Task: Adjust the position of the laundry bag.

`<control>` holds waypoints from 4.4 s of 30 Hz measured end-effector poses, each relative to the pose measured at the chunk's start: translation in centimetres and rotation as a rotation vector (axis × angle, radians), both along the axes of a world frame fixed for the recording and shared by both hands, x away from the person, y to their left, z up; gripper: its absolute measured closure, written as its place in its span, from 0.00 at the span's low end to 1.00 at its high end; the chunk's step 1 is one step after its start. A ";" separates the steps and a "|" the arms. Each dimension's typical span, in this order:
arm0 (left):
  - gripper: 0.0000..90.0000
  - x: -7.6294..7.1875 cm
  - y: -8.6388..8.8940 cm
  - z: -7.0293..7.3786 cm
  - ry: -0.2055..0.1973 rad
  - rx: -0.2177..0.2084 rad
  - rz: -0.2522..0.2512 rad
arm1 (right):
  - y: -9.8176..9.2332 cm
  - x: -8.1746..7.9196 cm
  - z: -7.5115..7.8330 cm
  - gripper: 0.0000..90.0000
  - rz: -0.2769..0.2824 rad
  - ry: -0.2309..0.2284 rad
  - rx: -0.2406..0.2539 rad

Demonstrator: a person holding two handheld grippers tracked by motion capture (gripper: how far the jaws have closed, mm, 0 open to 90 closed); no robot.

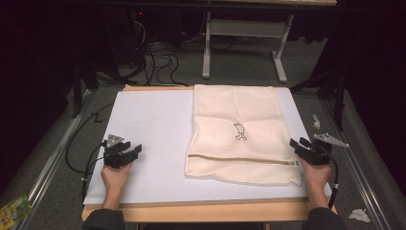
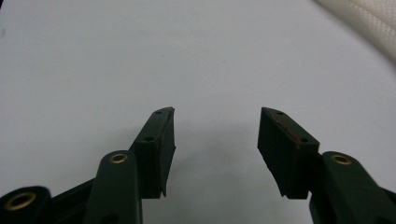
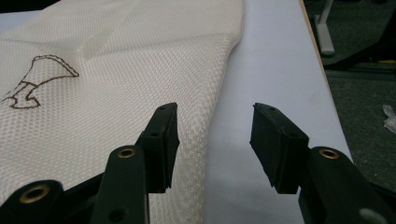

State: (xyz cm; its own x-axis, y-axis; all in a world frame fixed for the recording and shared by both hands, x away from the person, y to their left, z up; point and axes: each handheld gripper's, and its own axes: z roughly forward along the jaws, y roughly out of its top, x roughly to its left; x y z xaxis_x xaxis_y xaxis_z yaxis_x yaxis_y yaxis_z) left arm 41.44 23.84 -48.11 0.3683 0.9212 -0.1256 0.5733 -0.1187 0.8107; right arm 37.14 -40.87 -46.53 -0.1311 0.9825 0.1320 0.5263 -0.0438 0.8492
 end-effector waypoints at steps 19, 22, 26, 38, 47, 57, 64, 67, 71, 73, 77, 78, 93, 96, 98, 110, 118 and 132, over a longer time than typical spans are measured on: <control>0.53 -0.8 -4.2 2.2 0.004 -0.012 -0.129 | -0.1 -2.1 1.3 0.63 0.050 0.041 -0.003; 0.53 -0.8 -4.8 2.3 0.012 -0.014 -0.147 | -0.1 -2.3 1.1 0.63 0.056 0.058 0.002; 0.52 -0.8 -5.7 2.7 0.011 -0.010 -0.158 | -0.2 -2.5 1.0 0.63 0.067 0.078 0.002; 0.51 -0.7 -8.7 3.2 0.029 -0.003 -0.209 | -0.2 -3.2 0.8 0.63 0.083 0.118 0.001; 0.54 -0.4 -11.2 3.6 0.073 -0.010 -0.282 | -0.3 -2.8 1.0 0.71 0.114 0.169 0.027; 0.47 0.8 -15.1 2.9 0.098 0.061 -0.321 | 0.0 -1.6 0.9 0.69 0.112 0.238 0.021; 0.46 1.9 -16.0 3.6 0.103 0.021 -0.306 | 0.1 -0.8 1.2 0.71 0.106 0.284 0.021; 0.46 2.4 -16.4 3.6 0.117 0.014 -0.309 | 0.3 -0.6 1.3 0.70 0.099 0.291 0.012; 0.45 2.7 -17.1 3.2 0.141 0.017 -0.310 | 0.5 -0.2 1.4 0.67 0.096 0.300 0.009; 0.44 2.9 -17.3 3.0 0.150 0.022 -0.309 | 0.7 0.0 1.5 0.65 0.098 0.306 -0.006; 0.43 3.2 -17.6 2.7 0.162 0.025 -0.302 | 1.2 0.5 1.6 0.63 0.099 0.317 -0.027; 0.43 3.3 -17.6 2.7 0.171 0.023 -0.306 | 1.2 0.7 1.6 0.62 0.099 0.322 -0.032; 0.46 4.0 -19.3 1.6 0.211 0.042 -0.306 | 1.5 1.9 1.5 0.60 0.100 0.383 -0.044; 0.46 4.2 -19.5 1.4 0.223 0.046 -0.302 | 1.6 2.2 1.3 0.61 0.103 0.403 -0.047; 0.47 4.2 -19.5 1.4 0.232 0.051 -0.305 | 1.6 2.2 1.3 0.63 0.105 0.401 -0.042; 0.58 4.6 -19.8 1.3 0.221 0.096 -0.308 | 1.9 2.6 0.9 0.76 0.132 0.437 -0.058; 0.77 4.9 -20.0 1.5 0.242 0.113 -0.333 | 2.1 2.7 0.9 0.93 0.163 0.436 -0.089; 0.96 5.0 -19.5 2.9 0.218 0.108 -0.361 | 2.0 2.4 1.4 0.99 0.189 0.383 -0.068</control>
